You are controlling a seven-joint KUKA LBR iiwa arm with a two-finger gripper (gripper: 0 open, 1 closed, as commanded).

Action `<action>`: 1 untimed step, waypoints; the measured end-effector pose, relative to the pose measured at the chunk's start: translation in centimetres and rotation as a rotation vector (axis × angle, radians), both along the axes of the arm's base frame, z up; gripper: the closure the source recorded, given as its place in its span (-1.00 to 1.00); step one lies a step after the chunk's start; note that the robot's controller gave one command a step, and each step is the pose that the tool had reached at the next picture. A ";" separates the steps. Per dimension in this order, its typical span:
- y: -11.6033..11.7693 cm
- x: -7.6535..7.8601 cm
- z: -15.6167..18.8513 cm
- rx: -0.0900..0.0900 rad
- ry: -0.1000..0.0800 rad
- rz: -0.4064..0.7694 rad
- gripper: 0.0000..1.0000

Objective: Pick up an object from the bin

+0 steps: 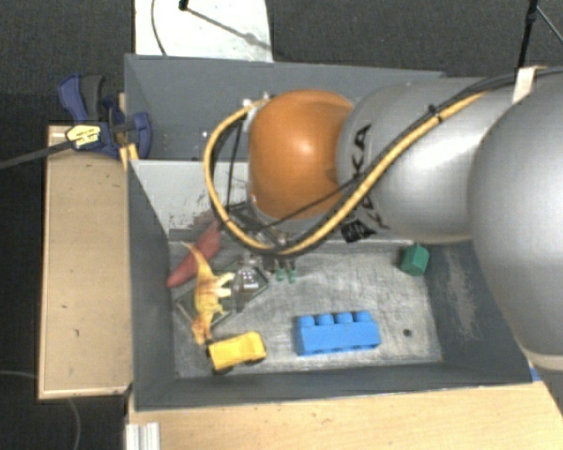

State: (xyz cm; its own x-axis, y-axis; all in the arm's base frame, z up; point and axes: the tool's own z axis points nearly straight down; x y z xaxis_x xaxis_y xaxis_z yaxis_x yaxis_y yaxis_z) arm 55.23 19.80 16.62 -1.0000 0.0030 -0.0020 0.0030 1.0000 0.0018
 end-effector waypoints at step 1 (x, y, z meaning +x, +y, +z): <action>0.0 0.0 0.0 0.000 0.000 0.001 -1.00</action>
Offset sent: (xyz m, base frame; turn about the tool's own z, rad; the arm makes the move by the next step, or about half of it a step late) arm 0.0067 0.0290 -0.0962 0.3609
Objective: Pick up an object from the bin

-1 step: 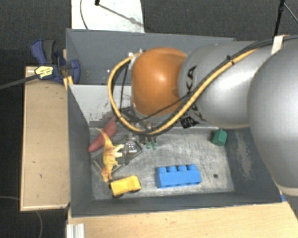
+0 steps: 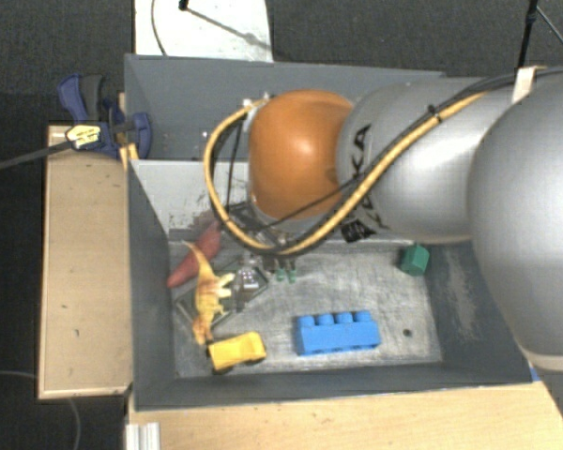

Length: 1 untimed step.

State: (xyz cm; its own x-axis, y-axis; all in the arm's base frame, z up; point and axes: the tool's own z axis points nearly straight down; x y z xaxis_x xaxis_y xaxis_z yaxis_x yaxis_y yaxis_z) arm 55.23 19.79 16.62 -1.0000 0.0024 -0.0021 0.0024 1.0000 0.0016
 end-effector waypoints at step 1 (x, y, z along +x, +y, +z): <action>0.4 0.3 -1.1 0.001 -0.005 -0.057 -1.00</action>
Offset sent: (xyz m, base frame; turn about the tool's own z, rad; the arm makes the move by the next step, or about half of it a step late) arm -0.0327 -0.0024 -0.0961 0.2682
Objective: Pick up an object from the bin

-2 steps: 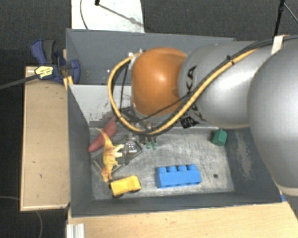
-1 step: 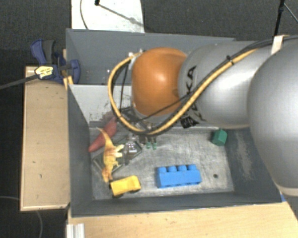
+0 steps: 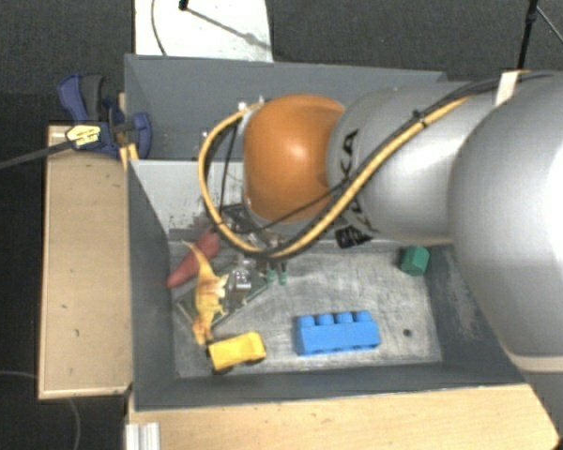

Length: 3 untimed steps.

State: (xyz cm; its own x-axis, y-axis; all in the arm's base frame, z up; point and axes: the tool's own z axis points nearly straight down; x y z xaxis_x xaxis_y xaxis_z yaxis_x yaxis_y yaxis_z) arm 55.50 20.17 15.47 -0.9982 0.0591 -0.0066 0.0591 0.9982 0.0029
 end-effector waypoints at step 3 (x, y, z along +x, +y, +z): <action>0.7 1.7 -8.4 -0.003 0.014 -0.169 1.00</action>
Offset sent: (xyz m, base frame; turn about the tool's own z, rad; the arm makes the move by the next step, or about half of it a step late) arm 0.0180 0.0064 -0.0847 0.1660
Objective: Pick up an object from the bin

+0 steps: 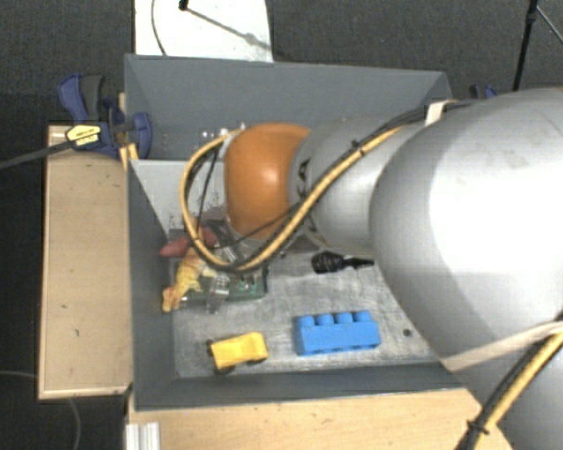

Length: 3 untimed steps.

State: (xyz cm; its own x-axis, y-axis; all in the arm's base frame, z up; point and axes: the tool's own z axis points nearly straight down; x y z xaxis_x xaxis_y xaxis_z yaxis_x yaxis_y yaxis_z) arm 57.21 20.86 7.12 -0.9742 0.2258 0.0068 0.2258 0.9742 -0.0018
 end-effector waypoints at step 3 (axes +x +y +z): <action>1.3 -0.7 14.9 0.002 -0.010 0.041 1.00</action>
Offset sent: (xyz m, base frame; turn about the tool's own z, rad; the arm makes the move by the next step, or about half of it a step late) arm -0.0277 0.0032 0.1395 -0.0253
